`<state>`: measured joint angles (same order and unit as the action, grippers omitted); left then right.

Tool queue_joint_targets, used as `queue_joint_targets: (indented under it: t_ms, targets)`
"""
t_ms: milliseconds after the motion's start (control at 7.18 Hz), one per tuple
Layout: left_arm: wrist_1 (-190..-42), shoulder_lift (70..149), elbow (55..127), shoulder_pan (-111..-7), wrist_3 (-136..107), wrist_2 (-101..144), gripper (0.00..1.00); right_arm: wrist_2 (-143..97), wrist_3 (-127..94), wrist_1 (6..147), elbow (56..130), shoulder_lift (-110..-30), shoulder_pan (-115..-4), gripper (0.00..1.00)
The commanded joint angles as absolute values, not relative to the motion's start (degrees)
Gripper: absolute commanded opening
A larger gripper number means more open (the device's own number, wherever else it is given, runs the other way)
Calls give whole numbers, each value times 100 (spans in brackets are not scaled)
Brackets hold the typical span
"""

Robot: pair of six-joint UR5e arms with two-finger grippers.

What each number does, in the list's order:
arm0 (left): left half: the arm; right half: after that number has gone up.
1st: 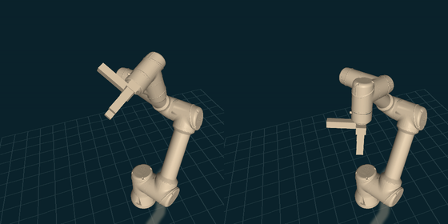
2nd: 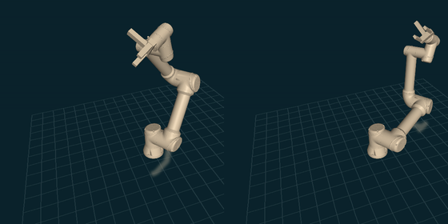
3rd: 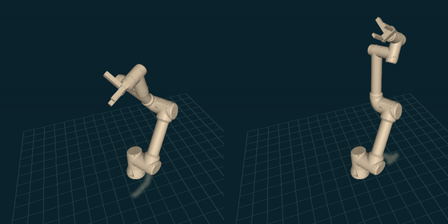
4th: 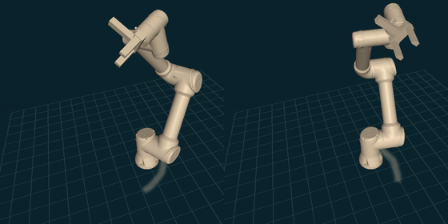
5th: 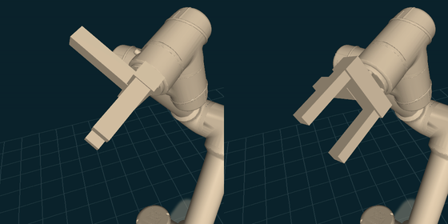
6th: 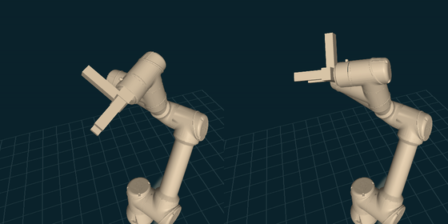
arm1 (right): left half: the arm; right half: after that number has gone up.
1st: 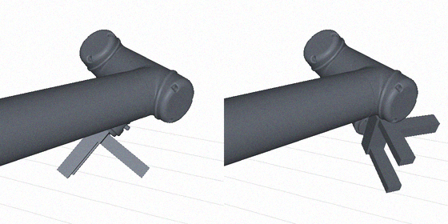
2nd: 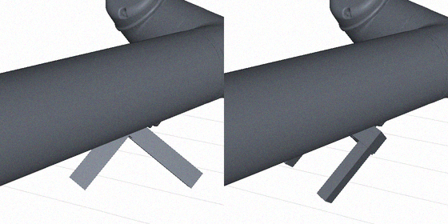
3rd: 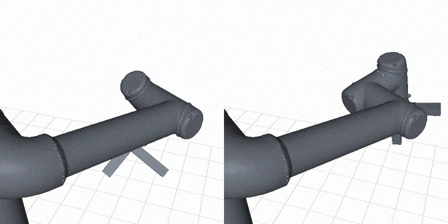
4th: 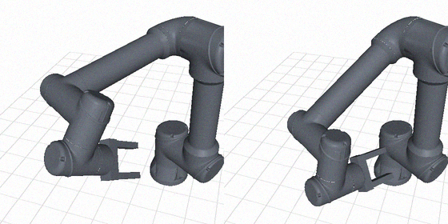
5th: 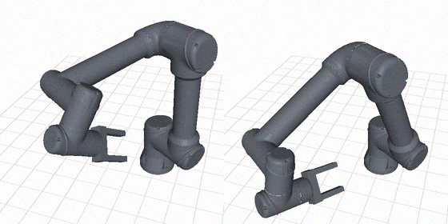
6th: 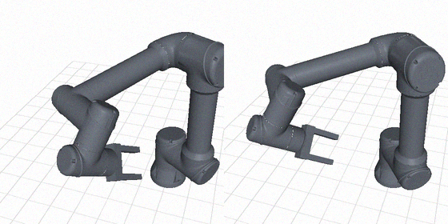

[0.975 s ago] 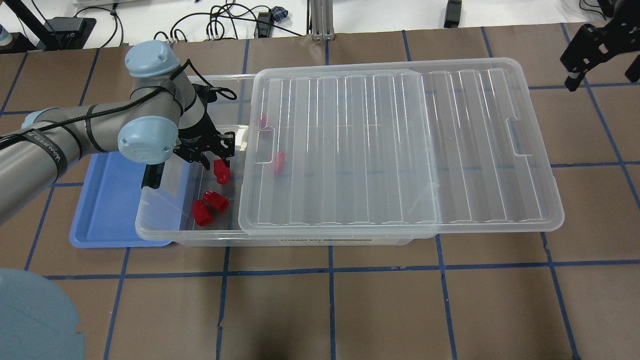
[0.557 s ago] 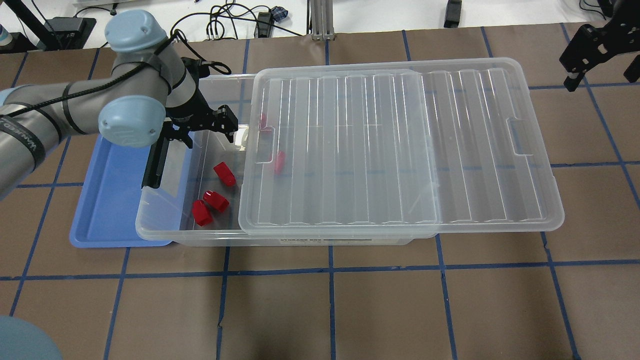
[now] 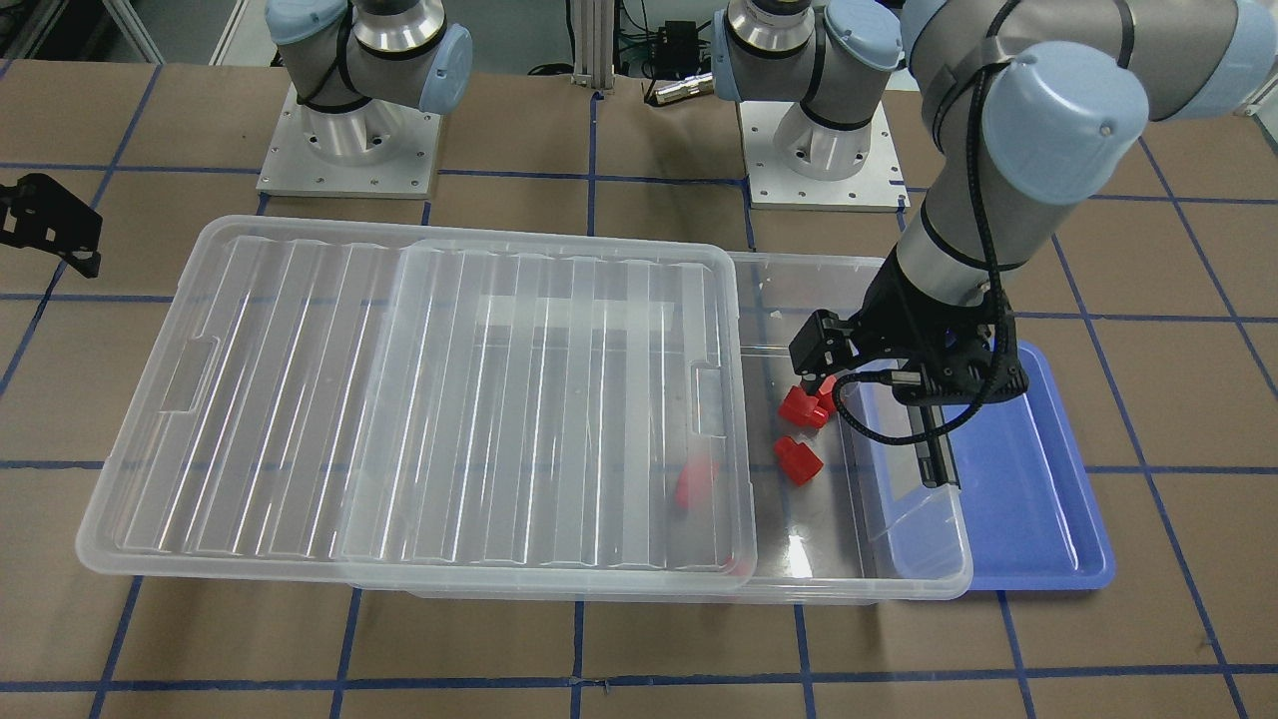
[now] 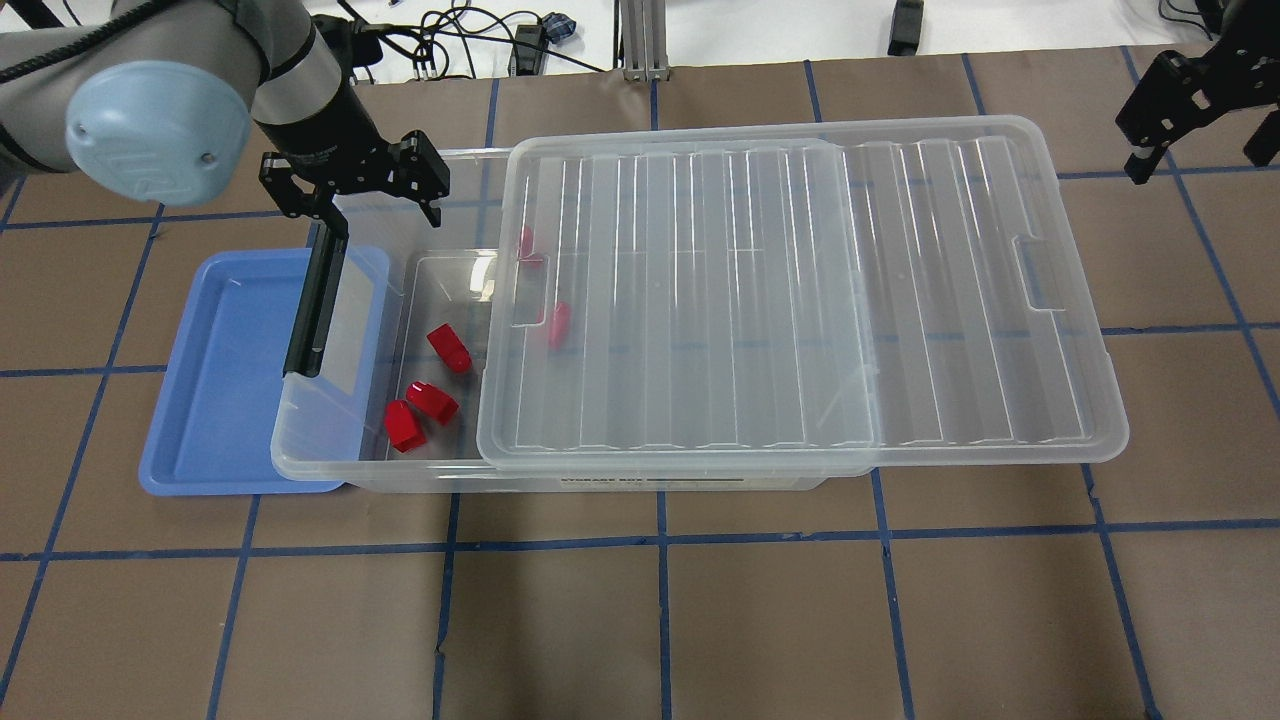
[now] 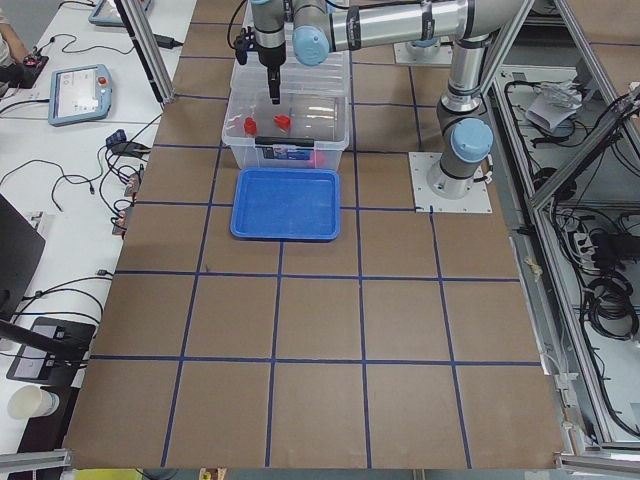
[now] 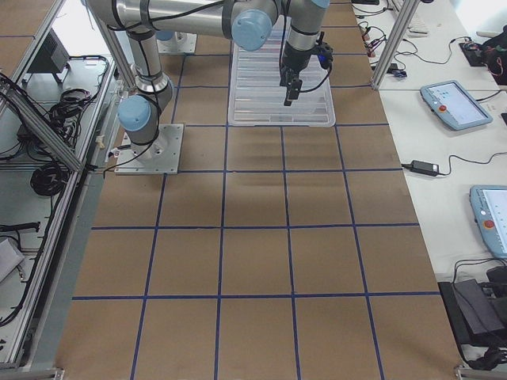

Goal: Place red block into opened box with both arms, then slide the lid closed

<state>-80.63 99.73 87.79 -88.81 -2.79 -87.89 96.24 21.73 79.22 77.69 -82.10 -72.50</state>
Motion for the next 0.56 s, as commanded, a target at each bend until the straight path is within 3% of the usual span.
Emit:
queue_joint_targets:
  t_ms: [0, 418]
  targets:
    - [-8209, 9546, 8684, -8877, -272, -8824, 100, 9694, 2188, 7937, 7778, -8112, -7207, 100]
    - [-9398, 9327, 8396, -8930, -325, -8842, 100, 9641, 2241, 8302, 7909, -7789, -6961, 100]
